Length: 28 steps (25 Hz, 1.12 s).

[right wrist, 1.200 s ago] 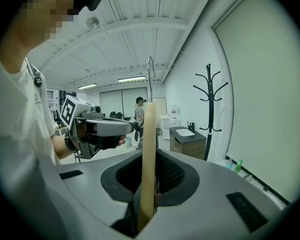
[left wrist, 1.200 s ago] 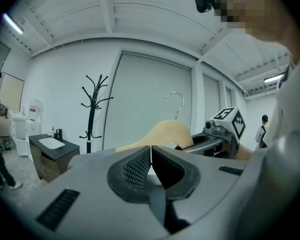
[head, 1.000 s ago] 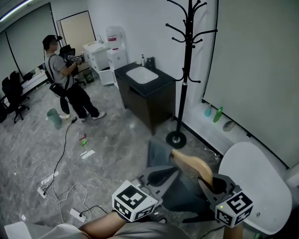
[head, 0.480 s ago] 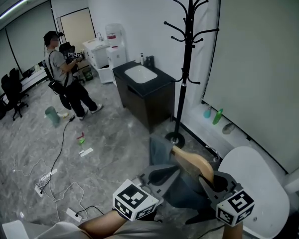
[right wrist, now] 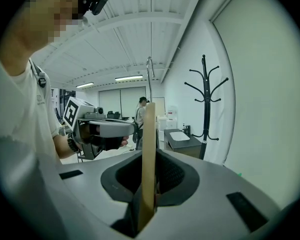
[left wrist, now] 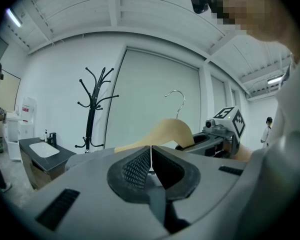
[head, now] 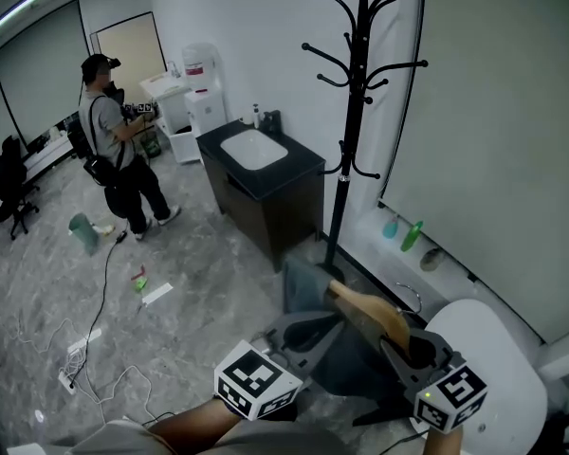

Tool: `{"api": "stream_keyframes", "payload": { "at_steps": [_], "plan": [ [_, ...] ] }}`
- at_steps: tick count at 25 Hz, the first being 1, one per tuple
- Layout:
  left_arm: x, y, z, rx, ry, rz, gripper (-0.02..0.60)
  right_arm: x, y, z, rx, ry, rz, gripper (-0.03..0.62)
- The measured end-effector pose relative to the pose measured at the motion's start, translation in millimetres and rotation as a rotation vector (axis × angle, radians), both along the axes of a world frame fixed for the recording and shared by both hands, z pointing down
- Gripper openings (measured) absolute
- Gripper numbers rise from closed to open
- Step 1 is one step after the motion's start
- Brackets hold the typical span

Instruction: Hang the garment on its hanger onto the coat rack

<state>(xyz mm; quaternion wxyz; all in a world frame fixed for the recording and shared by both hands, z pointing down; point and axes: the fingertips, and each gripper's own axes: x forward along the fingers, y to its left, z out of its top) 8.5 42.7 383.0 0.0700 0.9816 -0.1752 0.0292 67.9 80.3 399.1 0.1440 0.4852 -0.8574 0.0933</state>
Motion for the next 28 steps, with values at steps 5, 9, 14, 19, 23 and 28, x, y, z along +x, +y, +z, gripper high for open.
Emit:
{"api": "stream_keyframes", "payload": {
  "at_steps": [5,9,14,19,23,28],
  "plan": [
    [6,-70,-7,0.017,0.006,0.03,0.014,5,-68,-5,0.008,0.002,-0.001,0.058],
    [14,-115,-13,0.034,0.007,0.048,0.014,12,-113,-9,0.022,-0.008,0.005,0.058],
    [25,-154,-16,0.039,0.013,0.051,0.014,24,-158,-16,0.031,-0.011,-0.004,0.058],
    [42,-204,-16,0.038,0.015,0.043,0.014,44,-214,-17,0.027,-0.02,-0.029,0.058],
    [63,-248,-15,0.043,0.015,0.019,0.014,66,-261,-13,0.012,-0.027,-0.076,0.058],
    [93,-300,-23,0.048,0.018,-0.012,0.014,93,-316,-15,-0.007,-0.027,-0.172,0.058]
  ]
}}
